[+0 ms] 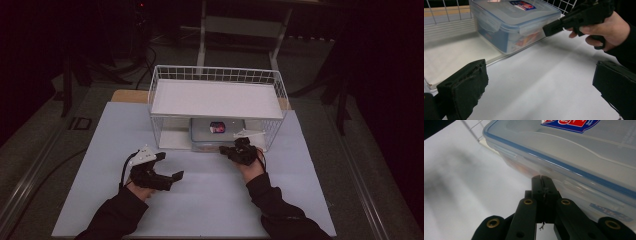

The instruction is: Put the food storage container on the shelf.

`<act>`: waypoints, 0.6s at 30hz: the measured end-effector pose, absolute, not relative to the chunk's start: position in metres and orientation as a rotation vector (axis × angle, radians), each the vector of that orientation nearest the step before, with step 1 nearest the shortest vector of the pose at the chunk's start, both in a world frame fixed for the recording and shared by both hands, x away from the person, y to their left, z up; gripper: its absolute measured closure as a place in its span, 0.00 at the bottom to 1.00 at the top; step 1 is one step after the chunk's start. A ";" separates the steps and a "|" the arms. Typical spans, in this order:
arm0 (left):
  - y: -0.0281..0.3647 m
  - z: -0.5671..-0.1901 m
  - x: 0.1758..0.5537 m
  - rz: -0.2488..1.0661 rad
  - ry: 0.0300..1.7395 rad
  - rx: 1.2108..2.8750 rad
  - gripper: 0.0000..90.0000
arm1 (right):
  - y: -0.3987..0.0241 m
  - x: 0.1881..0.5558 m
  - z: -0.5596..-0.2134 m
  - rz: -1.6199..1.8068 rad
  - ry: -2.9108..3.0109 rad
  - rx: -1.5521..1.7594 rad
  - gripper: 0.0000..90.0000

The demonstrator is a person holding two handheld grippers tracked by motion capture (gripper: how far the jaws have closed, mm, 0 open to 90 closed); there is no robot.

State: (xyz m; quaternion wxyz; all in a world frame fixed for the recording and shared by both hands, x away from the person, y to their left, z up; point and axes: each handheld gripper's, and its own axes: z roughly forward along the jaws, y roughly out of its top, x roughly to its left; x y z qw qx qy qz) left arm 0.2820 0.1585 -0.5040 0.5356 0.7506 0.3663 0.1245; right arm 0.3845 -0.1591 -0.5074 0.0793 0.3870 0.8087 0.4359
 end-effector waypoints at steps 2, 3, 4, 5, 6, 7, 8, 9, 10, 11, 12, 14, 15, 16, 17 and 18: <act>0.159 -0.505 0.282 0.292 0.882 1.778 0.00 | -0.158 0.390 -0.508 1.314 2.411 1.171 1.00; 0.158 -0.506 0.282 0.293 0.882 1.777 0.00 | -0.158 0.392 -0.508 1.318 2.406 1.177 1.00; 0.158 -0.506 0.281 0.293 0.879 1.778 0.00 | -0.157 0.394 -0.508 1.323 2.402 1.183 1.00; 0.157 -0.507 0.281 0.291 0.879 1.784 0.00 | -0.156 0.396 -0.508 1.324 2.400 1.185 1.00; 0.157 -0.507 0.281 0.289 0.877 1.785 0.00 | -0.156 0.397 -0.508 1.330 2.396 1.181 1.00; 0.156 -0.507 0.281 0.288 0.871 1.785 0.00 | -0.155 0.399 -0.508 1.333 2.390 1.193 1.00; 0.156 -0.506 0.280 0.292 0.867 1.790 0.00 | -0.155 0.401 -0.509 1.345 2.386 1.205 1.00; 0.155 -0.506 0.280 0.298 0.865 1.792 0.00 | -0.154 0.402 -0.509 1.343 2.380 1.209 1.00; 0.155 -0.506 0.280 0.300 0.862 1.788 0.00 | -0.154 0.404 -0.509 1.348 2.374 1.216 1.00; 0.155 -0.506 0.280 0.299 0.863 1.786 0.00 | -0.153 0.405 -0.509 1.351 2.373 1.231 1.00; 0.156 -0.506 0.280 0.303 0.863 1.787 0.00 | -0.152 0.406 -0.509 1.354 2.373 1.242 1.00; 0.156 -0.506 0.280 0.304 0.865 1.784 0.00 | -0.151 0.410 -0.510 1.351 2.360 1.212 1.00; 0.157 -0.506 0.280 0.306 0.866 1.787 0.00 | -0.150 0.411 -0.509 1.350 2.357 1.214 1.00; 0.157 -0.506 0.280 0.310 0.866 1.785 0.00 | -0.149 0.412 -0.509 1.356 2.354 1.220 1.00; 0.157 -0.506 0.280 0.311 0.866 1.786 0.00 | -0.148 0.414 -0.509 1.354 2.351 1.225 1.00; 0.157 -0.506 0.280 0.316 0.867 1.788 0.00 | -0.148 0.414 -0.508 1.352 2.353 1.238 1.00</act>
